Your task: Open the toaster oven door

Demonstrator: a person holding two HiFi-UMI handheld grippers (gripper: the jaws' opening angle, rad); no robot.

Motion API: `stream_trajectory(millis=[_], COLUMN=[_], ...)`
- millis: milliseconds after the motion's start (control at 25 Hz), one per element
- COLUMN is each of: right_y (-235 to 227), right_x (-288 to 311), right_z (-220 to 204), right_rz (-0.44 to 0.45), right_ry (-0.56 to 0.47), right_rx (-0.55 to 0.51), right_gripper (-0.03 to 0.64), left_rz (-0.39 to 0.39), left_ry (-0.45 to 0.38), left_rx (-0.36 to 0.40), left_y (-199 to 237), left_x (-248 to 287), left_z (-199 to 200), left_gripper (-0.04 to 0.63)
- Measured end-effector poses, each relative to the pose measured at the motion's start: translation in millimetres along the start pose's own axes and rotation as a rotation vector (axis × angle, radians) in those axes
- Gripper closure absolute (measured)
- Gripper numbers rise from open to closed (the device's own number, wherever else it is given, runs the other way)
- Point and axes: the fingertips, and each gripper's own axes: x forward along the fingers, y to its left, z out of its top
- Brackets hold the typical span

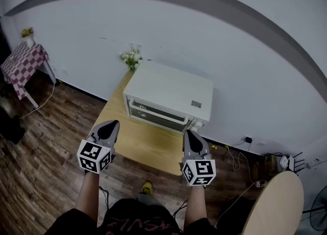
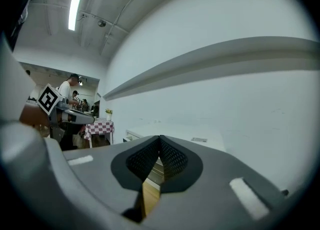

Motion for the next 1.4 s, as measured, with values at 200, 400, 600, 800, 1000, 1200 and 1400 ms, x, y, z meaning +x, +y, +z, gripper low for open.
stream_trajectory(millis=[200,400,600,800,1000,1200,1400], right_y=[-21.4,-29.3,-23.0,-22.4,-18.6,-16.8,-9.1], right_x=[30.6,49.4,55.2,60.6,69.0,73.9,76.9], right_z=[-10.5,-22.0,-27.6,-29.5,-36.6,-37.9,-45.0], right_rz=[0.029,0.077,0.135,0.167,0.226,0.288,0.352], right_ry=[0.043,0.085,0.138,0.160,0.202,0.255,0.322], right_rx=[-0.053,-0.118,-0.223,-0.291,-0.357,-0.458,-0.555], right_gripper=[0.606,0.606,0.606,0.606,0.599,0.568,0.497], left_rz=[-0.014,-0.014,-0.033,-0.069,-0.126,-0.193,-0.263], left_ry=[0.054,0.087,0.142,0.178,0.217,0.290,0.357], left_rx=[0.044,0.062,0.165,0.251,0.342,0.473,0.612], left_y=[4.0,6.9,2.4,-1.3,-2.0,-1.0,-5.2], left_x=[39.9,63.0,73.7,84.9,99.7,113.8,123.9], left_z=[-6.2,-9.3,-7.9,-7.1,-12.1,-22.7,-32.2], left_gripper=[0.595,0.595,0.597,0.589,0.574,0.517,0.466])
